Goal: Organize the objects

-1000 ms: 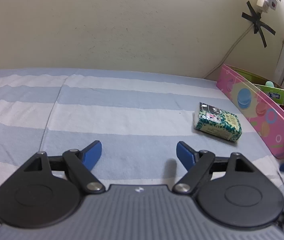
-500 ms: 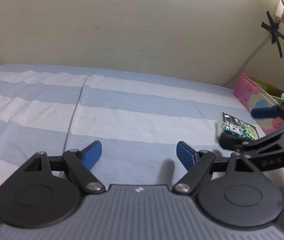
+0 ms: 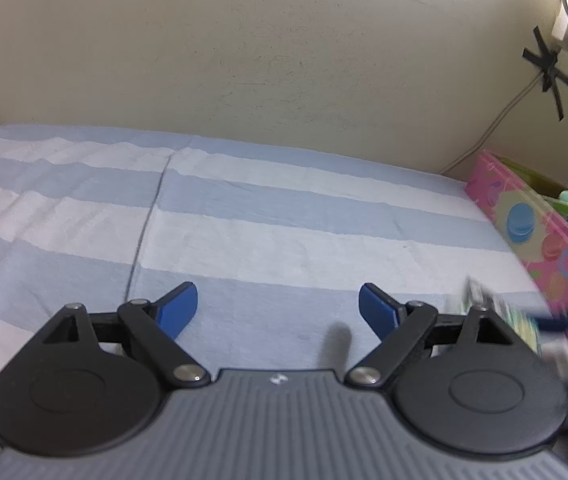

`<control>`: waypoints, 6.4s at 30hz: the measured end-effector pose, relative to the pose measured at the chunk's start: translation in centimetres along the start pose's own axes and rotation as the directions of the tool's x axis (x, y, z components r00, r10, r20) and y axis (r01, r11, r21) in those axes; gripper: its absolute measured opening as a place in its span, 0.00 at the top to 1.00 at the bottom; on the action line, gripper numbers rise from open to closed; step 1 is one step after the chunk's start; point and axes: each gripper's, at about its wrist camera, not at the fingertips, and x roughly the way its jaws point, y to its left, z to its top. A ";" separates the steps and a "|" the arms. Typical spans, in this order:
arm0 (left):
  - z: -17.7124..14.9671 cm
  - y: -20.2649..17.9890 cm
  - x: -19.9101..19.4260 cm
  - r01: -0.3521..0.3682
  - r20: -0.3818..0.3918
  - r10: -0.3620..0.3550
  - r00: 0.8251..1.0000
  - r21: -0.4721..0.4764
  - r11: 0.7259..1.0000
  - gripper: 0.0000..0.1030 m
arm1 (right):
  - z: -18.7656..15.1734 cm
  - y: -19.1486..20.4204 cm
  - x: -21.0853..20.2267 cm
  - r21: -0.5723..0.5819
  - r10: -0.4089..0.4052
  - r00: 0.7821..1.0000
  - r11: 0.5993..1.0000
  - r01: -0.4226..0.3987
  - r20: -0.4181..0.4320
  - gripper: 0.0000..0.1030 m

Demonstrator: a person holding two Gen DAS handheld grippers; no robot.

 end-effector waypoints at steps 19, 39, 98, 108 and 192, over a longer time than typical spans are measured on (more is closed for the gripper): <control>-3.8 -4.6 -4.6 0.613 -0.254 -0.586 0.769 0.037 0.789 0.16 | -7.6 3.5 -7.9 0.041 -0.067 0.994 0.997 0.064 0.081 0.19; 7.5 -23.0 -2.5 0.610 -0.096 -0.612 0.785 0.290 0.737 0.29 | -1.2 -10.1 -14.4 0.158 -0.270 0.874 0.962 0.224 0.403 0.46; -2.5 -19.1 -10.2 0.101 0.065 -0.135 0.989 0.379 0.920 0.00 | -10.7 -6.7 -21.3 0.557 -0.382 0.814 0.826 0.088 0.437 0.00; -3.4 -18.3 -10.7 0.069 0.062 -0.099 0.993 0.378 0.923 0.00 | -10.1 -5.2 -21.0 0.544 -0.356 0.837 0.835 0.085 0.415 0.00; -7.3 -16.5 -8.6 -0.026 -0.072 0.062 0.995 0.413 0.910 0.00 | -11.9 -5.9 -18.3 0.623 -0.420 0.831 0.773 0.119 0.364 0.00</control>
